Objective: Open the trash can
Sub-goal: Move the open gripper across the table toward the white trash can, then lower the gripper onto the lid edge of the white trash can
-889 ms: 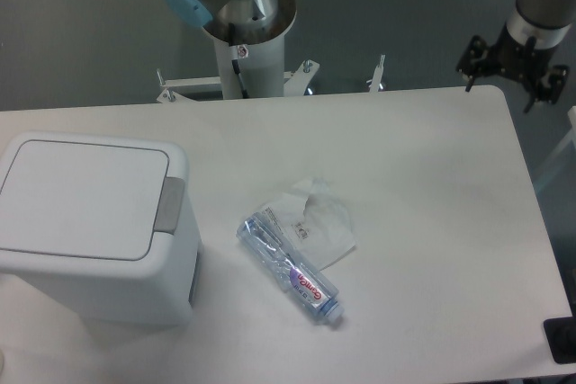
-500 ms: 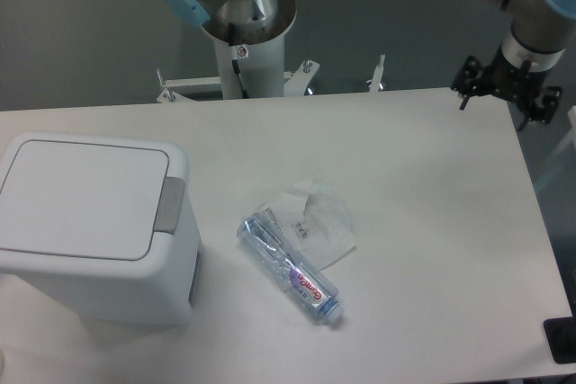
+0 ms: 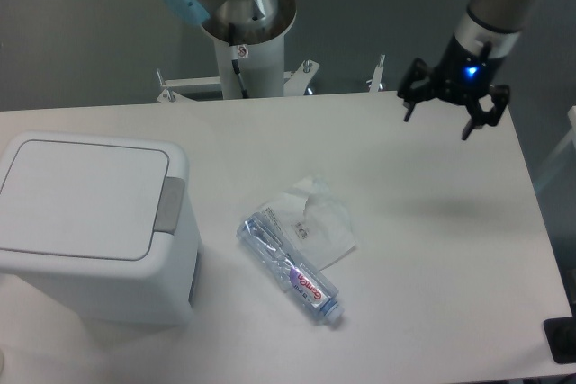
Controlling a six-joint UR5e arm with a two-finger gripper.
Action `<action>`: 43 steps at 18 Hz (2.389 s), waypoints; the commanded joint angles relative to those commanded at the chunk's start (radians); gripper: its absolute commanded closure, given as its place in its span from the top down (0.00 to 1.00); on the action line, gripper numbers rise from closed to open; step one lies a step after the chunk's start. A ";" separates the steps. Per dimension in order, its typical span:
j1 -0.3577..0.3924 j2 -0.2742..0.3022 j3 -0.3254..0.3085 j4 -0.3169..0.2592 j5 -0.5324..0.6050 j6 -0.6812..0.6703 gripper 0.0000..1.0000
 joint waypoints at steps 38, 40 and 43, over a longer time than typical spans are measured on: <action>-0.385 -0.136 0.226 0.052 -0.181 -0.697 1.00; -0.416 -0.158 0.226 0.052 -0.180 -0.708 1.00; -0.447 -0.170 0.219 0.083 -0.178 -0.749 1.00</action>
